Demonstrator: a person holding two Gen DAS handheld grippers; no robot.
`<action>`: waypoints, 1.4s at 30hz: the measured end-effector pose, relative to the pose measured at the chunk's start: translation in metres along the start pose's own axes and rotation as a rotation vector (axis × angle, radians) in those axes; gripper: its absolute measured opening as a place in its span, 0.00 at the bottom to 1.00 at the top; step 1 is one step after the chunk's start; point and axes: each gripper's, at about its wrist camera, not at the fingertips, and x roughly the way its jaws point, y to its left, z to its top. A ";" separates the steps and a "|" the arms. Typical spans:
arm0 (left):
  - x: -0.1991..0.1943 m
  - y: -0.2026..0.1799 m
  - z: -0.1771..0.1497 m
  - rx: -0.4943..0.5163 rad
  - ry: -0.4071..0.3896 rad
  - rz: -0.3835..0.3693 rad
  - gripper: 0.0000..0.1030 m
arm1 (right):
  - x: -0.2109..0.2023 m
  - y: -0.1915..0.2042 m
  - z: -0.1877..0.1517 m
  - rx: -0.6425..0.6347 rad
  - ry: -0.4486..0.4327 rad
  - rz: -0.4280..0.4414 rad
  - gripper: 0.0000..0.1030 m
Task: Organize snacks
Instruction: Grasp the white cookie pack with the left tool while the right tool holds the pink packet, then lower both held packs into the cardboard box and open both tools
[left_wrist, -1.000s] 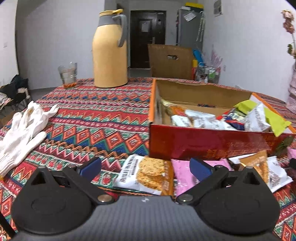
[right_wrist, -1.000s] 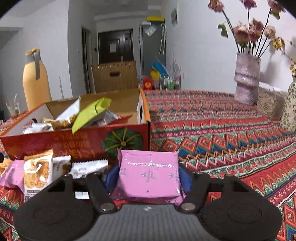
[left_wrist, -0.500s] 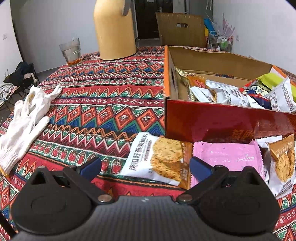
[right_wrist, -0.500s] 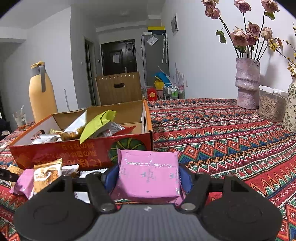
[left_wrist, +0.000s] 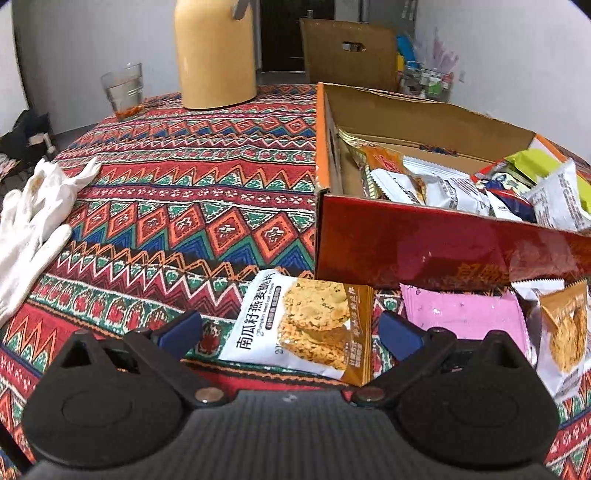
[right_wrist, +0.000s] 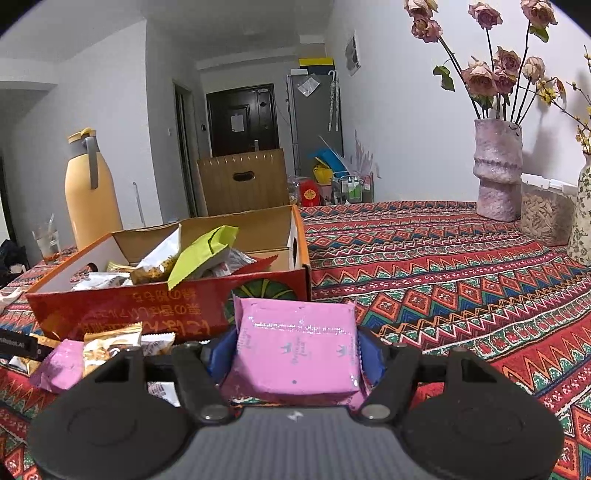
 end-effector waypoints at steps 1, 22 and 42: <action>0.000 0.001 -0.001 0.005 -0.001 -0.004 1.00 | 0.000 0.000 0.000 0.000 0.000 0.000 0.66; -0.044 0.003 -0.018 0.030 -0.151 -0.020 0.49 | -0.004 0.000 0.000 -0.005 -0.024 -0.007 0.66; -0.099 -0.015 0.017 0.012 -0.342 -0.105 0.50 | -0.025 0.015 0.050 -0.080 -0.160 0.024 0.66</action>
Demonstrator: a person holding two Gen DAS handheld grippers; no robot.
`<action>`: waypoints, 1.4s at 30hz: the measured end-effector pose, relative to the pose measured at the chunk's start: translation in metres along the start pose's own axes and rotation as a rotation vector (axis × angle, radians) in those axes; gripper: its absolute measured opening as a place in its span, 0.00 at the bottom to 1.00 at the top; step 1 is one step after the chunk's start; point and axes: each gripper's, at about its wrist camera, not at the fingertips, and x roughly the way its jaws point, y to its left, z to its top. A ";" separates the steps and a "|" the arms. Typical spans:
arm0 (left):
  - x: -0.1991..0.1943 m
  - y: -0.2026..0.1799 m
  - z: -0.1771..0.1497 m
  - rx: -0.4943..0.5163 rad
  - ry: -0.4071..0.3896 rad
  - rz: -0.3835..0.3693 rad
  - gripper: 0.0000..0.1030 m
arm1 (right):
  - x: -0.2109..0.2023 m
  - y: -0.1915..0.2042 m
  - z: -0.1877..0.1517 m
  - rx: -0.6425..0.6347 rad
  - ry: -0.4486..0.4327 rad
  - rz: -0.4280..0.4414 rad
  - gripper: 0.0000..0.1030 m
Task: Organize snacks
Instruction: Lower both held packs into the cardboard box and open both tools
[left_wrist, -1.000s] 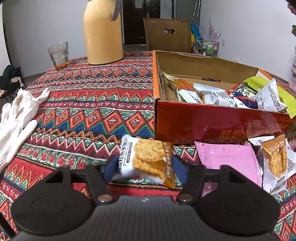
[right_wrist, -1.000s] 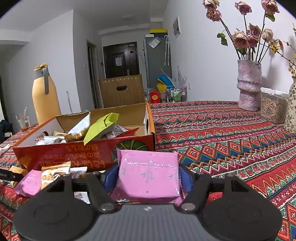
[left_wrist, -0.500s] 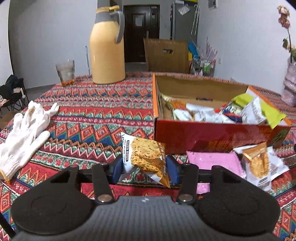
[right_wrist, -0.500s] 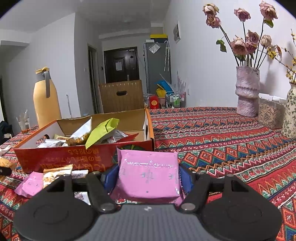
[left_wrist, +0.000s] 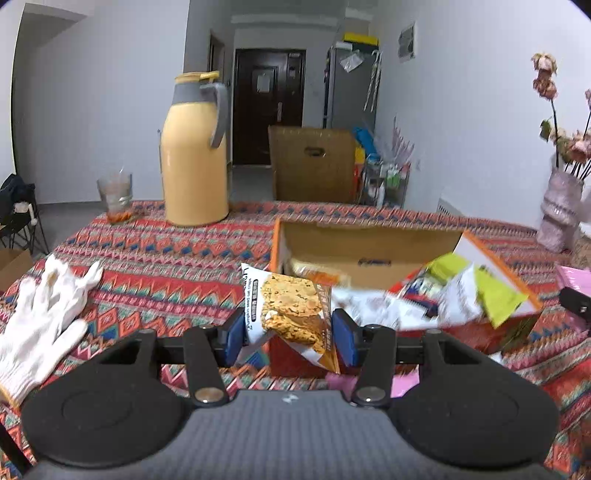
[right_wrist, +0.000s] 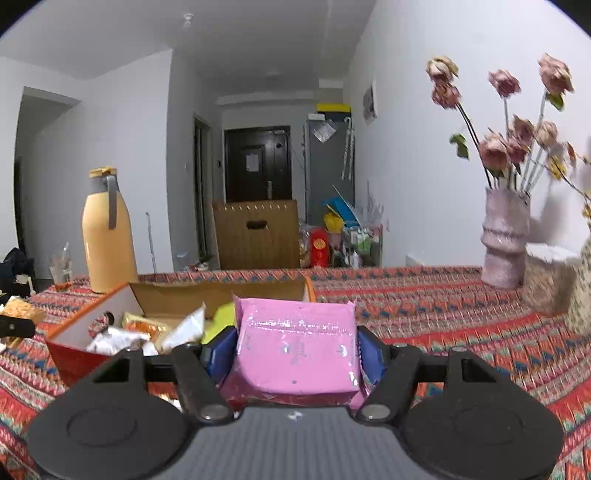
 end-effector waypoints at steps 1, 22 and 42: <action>0.001 -0.002 0.003 -0.003 -0.007 -0.003 0.50 | 0.003 0.003 0.005 -0.005 -0.008 0.005 0.66; 0.057 -0.051 0.058 -0.019 -0.079 -0.005 0.50 | 0.091 0.050 0.052 -0.055 -0.018 0.073 0.66; 0.088 -0.043 0.036 -0.039 -0.041 0.015 0.61 | 0.115 0.048 0.030 -0.033 0.042 0.081 0.71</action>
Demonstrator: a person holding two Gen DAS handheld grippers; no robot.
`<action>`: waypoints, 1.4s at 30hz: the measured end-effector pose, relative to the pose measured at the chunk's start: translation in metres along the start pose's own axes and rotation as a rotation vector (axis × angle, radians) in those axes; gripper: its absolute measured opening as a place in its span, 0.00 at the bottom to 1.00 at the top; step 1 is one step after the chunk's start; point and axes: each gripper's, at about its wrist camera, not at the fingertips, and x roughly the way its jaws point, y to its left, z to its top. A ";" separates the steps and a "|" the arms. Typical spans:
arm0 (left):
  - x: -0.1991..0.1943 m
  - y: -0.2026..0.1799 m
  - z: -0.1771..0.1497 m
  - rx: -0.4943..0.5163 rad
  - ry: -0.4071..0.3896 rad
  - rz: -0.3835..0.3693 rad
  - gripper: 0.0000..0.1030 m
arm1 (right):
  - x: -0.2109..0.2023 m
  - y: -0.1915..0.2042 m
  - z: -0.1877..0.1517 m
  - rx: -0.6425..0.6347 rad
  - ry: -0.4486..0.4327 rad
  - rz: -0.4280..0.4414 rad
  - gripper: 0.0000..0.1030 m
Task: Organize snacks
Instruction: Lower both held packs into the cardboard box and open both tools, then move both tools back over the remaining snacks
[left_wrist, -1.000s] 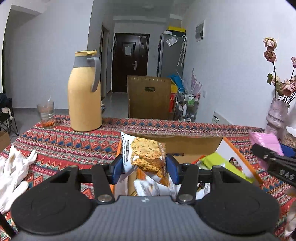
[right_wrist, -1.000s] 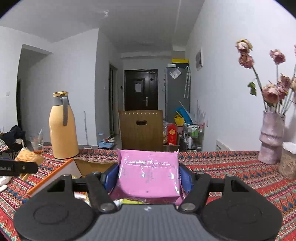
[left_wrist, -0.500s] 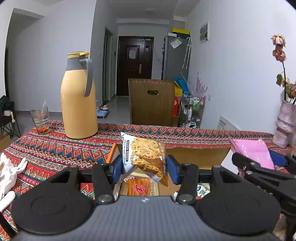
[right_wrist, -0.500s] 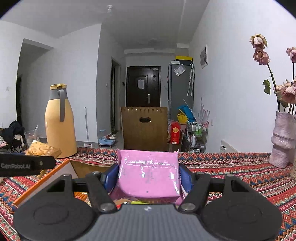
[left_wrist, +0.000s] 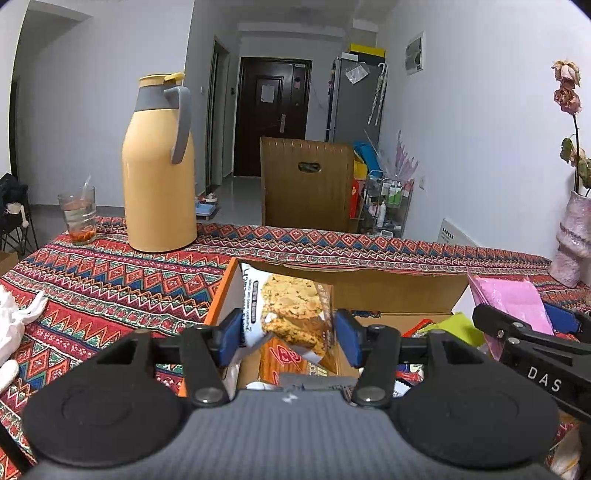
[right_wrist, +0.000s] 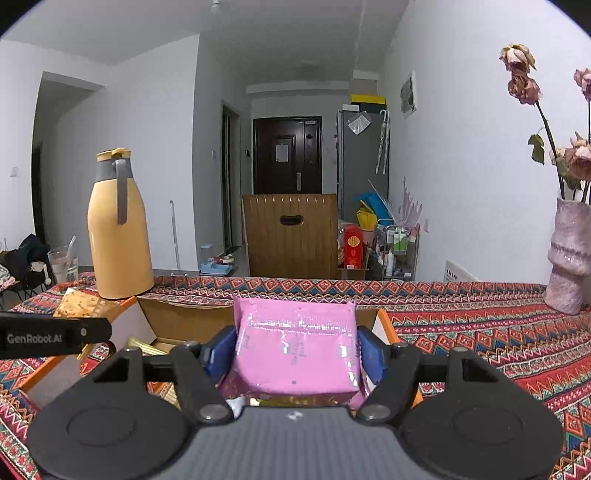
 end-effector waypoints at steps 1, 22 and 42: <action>-0.001 0.000 0.000 -0.003 -0.006 0.006 0.65 | -0.001 -0.002 0.000 0.011 0.002 0.004 0.75; -0.014 0.003 0.001 -0.035 -0.048 0.043 1.00 | -0.022 -0.016 0.001 0.100 -0.022 0.009 1.00; -0.056 0.001 0.011 -0.021 -0.079 0.005 1.00 | -0.078 -0.015 0.022 0.074 -0.113 0.008 1.00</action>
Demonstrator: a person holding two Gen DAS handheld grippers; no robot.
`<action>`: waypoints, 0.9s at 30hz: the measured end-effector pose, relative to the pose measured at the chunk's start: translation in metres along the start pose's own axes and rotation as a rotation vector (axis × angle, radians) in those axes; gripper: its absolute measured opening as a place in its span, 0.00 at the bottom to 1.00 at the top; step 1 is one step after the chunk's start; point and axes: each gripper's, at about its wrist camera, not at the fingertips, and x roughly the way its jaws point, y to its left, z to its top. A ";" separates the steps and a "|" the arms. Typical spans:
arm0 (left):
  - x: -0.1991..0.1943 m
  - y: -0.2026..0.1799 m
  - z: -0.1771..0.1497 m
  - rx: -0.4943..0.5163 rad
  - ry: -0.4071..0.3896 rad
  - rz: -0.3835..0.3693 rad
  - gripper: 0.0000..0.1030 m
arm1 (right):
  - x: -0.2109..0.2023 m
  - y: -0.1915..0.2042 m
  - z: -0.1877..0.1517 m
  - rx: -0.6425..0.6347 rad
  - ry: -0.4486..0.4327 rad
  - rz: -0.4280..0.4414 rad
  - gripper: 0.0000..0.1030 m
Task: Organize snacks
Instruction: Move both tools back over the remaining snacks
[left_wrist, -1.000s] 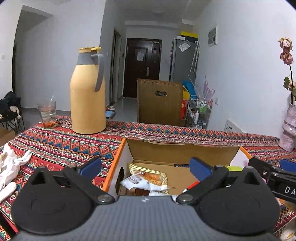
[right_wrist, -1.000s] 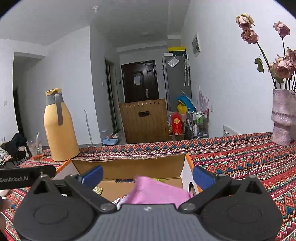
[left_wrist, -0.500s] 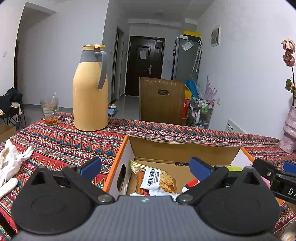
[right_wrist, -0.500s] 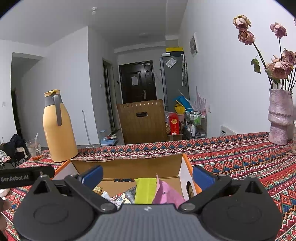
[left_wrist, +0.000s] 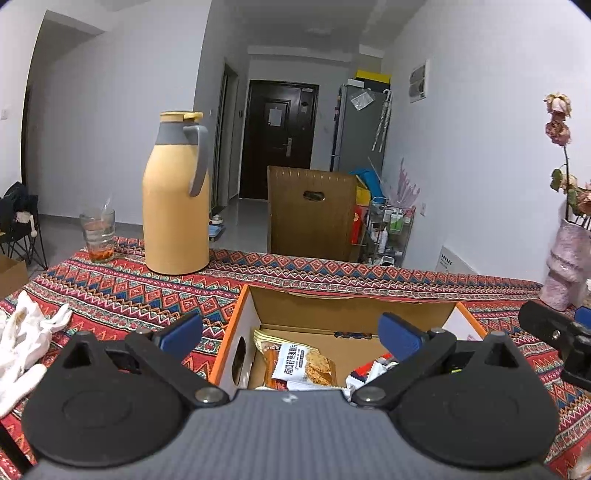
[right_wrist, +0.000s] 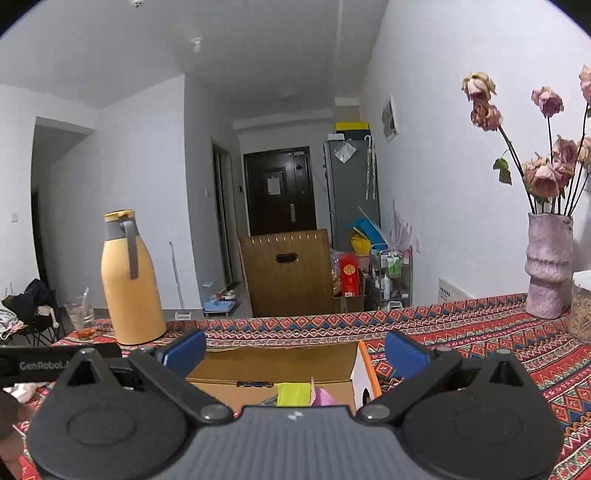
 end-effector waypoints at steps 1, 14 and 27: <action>-0.004 0.001 0.000 0.004 -0.002 -0.002 1.00 | -0.005 0.000 0.000 -0.005 -0.001 0.003 1.00; -0.042 0.026 -0.028 0.080 0.046 0.004 1.00 | -0.049 -0.009 -0.032 -0.022 0.069 -0.017 1.00; -0.037 0.053 -0.073 0.050 0.142 0.041 1.00 | -0.050 -0.012 -0.086 0.009 0.232 -0.037 1.00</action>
